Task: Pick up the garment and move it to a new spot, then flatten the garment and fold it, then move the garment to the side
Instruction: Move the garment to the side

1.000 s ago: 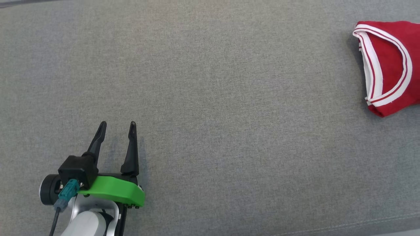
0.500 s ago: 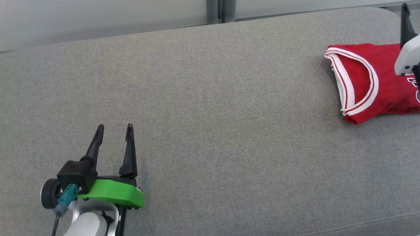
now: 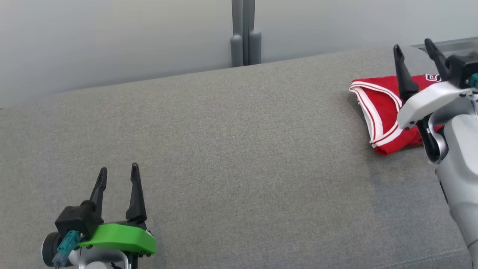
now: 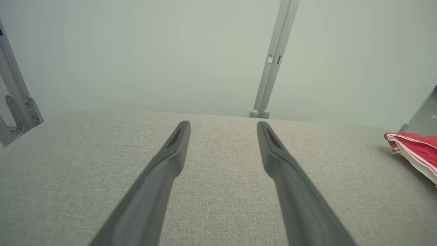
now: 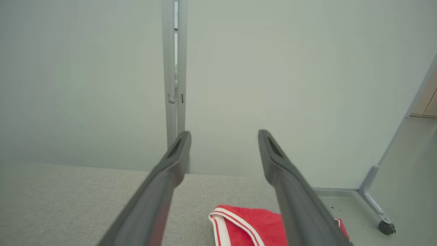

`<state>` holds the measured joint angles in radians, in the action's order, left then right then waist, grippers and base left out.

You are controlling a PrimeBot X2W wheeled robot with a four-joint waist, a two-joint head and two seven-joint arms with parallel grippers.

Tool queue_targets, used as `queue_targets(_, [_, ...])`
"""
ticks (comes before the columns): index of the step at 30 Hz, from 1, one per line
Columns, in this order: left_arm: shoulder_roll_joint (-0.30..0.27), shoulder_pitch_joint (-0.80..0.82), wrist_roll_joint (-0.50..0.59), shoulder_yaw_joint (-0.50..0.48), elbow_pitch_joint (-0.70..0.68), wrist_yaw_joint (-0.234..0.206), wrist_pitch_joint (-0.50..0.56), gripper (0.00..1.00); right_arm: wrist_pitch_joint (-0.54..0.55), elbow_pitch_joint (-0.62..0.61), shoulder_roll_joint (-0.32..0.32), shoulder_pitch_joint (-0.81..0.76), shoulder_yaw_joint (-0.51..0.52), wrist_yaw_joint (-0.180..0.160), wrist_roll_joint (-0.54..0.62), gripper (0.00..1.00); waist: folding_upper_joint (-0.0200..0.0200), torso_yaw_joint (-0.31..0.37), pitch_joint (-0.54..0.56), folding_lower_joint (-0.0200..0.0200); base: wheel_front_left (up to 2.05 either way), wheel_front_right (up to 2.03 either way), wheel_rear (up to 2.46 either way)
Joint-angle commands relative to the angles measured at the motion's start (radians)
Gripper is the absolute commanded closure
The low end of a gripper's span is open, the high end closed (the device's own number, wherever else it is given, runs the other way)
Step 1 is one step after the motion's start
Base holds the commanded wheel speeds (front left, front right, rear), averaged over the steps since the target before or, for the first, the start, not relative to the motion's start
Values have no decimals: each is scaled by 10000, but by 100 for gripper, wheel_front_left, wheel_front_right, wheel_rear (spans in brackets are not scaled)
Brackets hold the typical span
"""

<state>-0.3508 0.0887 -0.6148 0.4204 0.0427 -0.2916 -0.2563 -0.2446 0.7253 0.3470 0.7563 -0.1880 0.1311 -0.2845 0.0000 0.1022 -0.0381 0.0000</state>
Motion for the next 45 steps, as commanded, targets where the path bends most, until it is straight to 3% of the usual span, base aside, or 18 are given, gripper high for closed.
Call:
queue_targets(1, [75,-202,-27,-94,41,25,-38,0,80,-363,-33,-422,128,-7,-40,0,0,70,393,0,0,0,0])
queue_targets(11, [310,-856,9,-583,-62,9,-84,0,1255,-3693,-989,-3109,881,-7,468,0,0,-56,680,0,0,0,0])
queue_targets(20, [491,-1317,397,-1032,20,15,-93,0,2061,-6268,-2500,-5477,1460,-6,1250,0,0,-415,746,0,0,0,0])
queue_targets(29, [615,-1582,426,-1164,482,135,-87,0,2100,-7113,-2929,-6879,1682,-6,1764,0,0,-776,786,0,0,0,0])
queue_targets(45, [637,-1908,416,-1070,826,474,-88,0,1854,-7232,-2952,-7918,1466,-6,1120,0,0,-950,965,0,0,0,0])
